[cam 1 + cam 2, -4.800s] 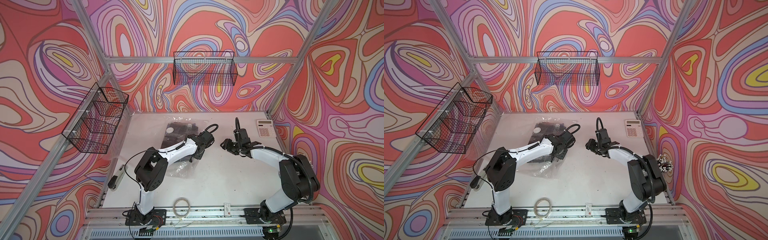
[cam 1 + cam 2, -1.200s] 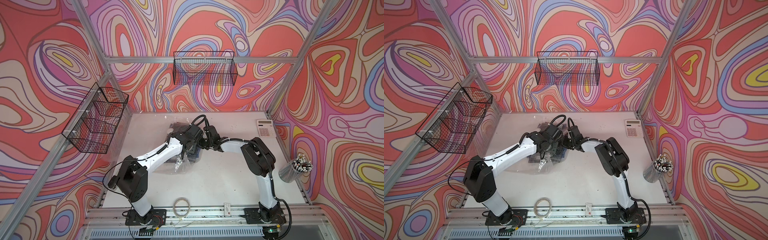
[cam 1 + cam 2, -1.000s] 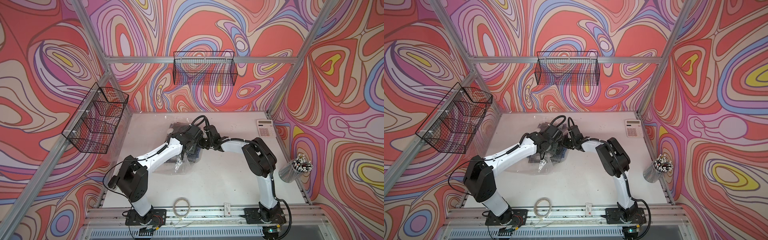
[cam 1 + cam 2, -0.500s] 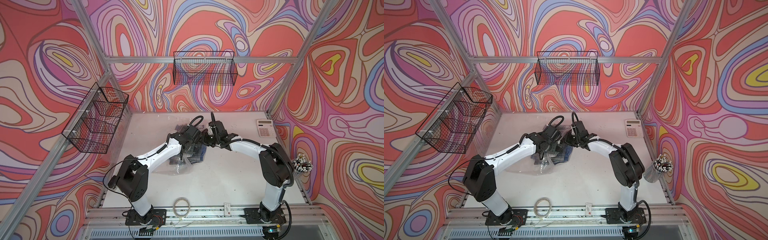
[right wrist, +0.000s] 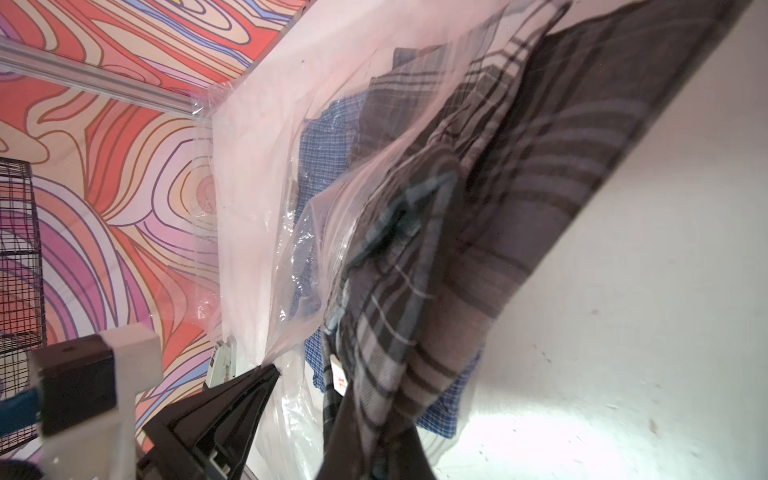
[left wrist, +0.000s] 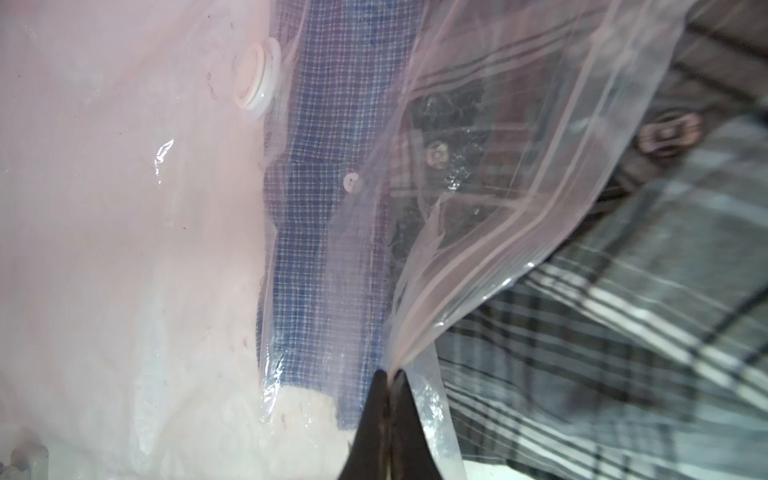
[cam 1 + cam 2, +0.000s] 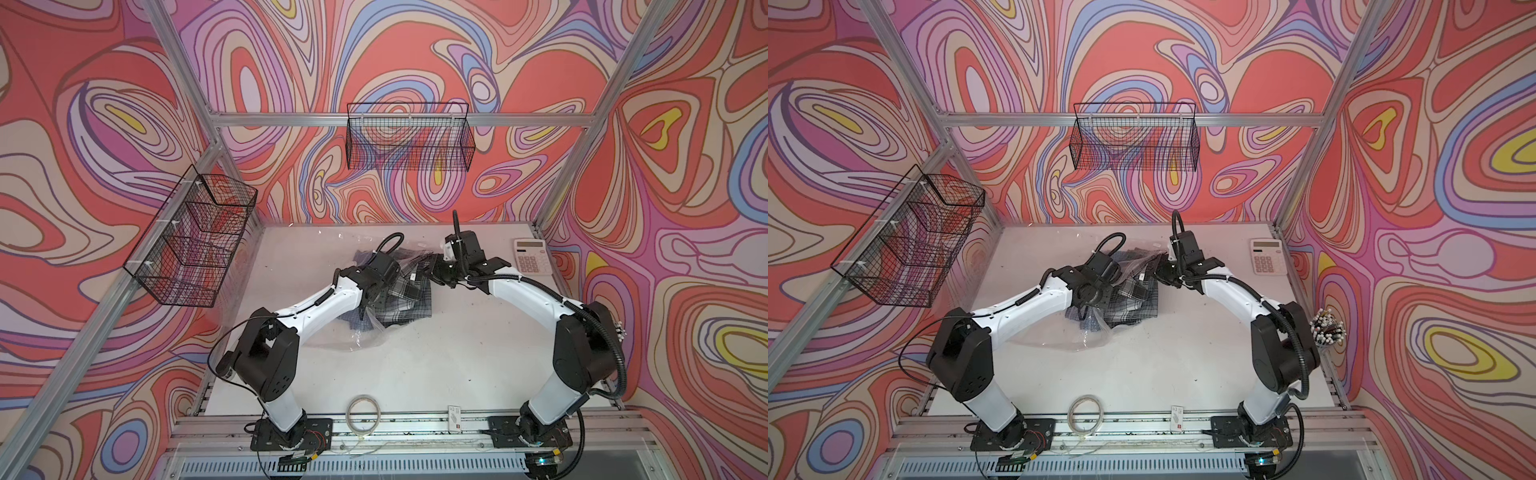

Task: Take the shirt out of the vacuum bag
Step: Take out the shirt from the vacuum bag.

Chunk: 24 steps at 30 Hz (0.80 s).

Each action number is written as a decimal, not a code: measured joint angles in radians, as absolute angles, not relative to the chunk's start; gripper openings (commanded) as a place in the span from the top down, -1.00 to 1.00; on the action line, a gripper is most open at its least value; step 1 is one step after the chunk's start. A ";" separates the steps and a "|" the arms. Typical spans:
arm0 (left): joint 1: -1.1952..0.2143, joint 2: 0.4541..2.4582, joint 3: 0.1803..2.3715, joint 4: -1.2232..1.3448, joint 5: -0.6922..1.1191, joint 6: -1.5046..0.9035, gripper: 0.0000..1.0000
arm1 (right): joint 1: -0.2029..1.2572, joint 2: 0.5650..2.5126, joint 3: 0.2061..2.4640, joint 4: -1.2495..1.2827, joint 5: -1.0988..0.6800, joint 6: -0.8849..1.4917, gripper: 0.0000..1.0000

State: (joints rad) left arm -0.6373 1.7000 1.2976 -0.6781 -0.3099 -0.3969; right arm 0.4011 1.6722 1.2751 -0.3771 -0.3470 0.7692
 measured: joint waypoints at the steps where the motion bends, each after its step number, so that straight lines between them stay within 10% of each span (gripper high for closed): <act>1: -0.637 1.702 1.295 -0.676 -0.309 -0.397 1.00 | 0.386 1.658 1.272 -0.397 -0.347 0.756 1.00; 24: -0.597 1.721 1.294 -0.659 -0.295 -0.396 1.00 | 0.075 1.678 1.198 -0.729 -0.207 0.420 1.00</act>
State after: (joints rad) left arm -0.5968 1.7214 1.2938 -0.6586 -0.2947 -0.3962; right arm 0.0753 1.6779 1.1984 -0.7292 -0.2070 0.4198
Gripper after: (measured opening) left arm 0.047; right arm 0.065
